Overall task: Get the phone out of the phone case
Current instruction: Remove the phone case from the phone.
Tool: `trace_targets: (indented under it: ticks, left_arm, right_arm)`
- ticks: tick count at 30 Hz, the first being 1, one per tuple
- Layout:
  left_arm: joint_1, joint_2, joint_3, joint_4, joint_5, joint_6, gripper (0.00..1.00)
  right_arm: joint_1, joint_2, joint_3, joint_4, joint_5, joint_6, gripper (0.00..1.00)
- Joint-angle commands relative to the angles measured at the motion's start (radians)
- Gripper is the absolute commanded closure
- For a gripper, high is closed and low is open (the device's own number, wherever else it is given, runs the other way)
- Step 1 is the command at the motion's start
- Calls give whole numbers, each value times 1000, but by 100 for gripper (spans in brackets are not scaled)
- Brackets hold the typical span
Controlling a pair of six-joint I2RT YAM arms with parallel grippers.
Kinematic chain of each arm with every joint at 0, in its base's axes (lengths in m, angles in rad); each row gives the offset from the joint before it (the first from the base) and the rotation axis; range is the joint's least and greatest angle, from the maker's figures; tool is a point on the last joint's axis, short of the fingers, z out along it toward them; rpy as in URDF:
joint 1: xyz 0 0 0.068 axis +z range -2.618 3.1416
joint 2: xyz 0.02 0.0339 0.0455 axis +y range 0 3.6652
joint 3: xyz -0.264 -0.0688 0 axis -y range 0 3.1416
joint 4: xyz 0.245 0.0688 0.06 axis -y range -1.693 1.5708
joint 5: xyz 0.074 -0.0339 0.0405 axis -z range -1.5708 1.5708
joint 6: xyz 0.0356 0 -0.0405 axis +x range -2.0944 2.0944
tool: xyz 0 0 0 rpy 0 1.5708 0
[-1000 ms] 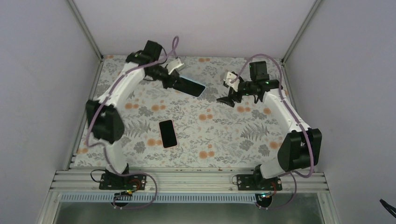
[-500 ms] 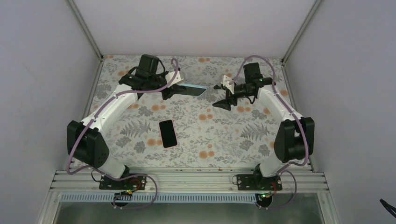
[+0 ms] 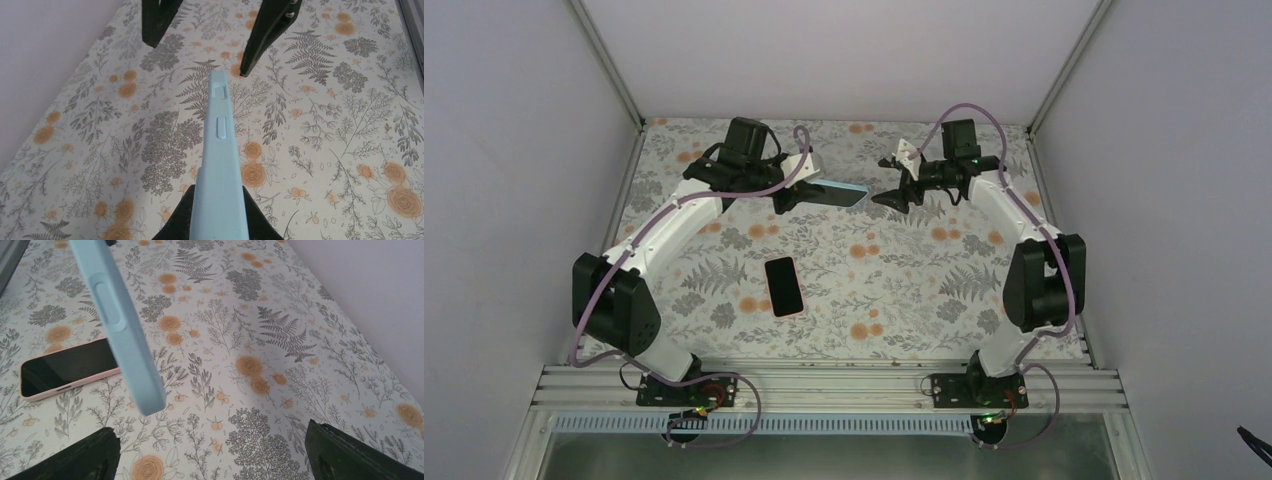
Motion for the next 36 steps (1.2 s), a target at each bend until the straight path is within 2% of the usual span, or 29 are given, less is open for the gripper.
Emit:
trace_targets:
  ticks: [1,17,29,36]
  left_arm:
    - [-7,5,34,42,41,14,98]
    - [-22,7,49,28,46,14,98]
    - [-30,-9,35,16,31,36,98]
    - [-48,-15,28,-5,24,64,98]
  right_arm:
    - [23,44,54,20,-2,31,5]
    - [37,83,75,100,89,49,6]
    - [21,109,133,38,142,-51,5]
    - [14,114,159,56,192,-60,5]
